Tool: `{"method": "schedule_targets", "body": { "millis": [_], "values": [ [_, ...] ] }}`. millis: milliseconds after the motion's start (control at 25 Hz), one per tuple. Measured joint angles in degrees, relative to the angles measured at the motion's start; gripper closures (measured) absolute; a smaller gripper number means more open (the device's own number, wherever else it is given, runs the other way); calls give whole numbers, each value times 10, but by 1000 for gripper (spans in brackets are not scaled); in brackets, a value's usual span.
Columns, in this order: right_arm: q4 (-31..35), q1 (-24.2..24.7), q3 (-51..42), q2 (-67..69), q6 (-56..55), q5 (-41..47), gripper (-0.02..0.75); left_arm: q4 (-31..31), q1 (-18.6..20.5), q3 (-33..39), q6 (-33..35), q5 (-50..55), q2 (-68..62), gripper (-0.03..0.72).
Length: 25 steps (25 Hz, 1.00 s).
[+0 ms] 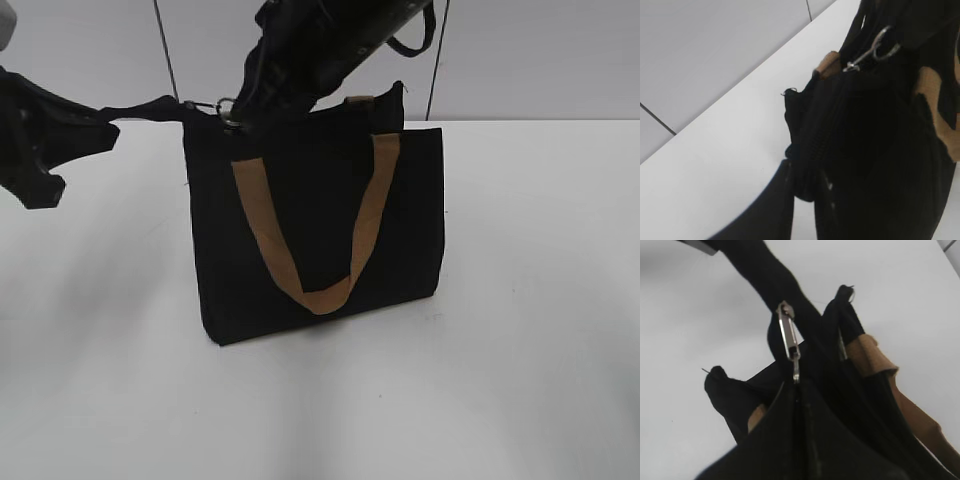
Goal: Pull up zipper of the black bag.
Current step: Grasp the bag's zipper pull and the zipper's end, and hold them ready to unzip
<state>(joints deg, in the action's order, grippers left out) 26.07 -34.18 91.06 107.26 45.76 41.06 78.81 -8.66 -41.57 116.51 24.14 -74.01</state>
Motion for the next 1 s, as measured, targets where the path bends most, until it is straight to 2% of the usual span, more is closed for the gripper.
{"method": "schedule_targets", "body": {
  "millis": [680, 1000],
  "values": [
    [6, 33, 0, -10, -11, 33, 738, -30, -1, 0, -44, 3, 0, 616],
    [-4, 37, 0, -10, -11, 33, 738, -88, -1, 0, -93, -4, 0, 617]
  ]
}}
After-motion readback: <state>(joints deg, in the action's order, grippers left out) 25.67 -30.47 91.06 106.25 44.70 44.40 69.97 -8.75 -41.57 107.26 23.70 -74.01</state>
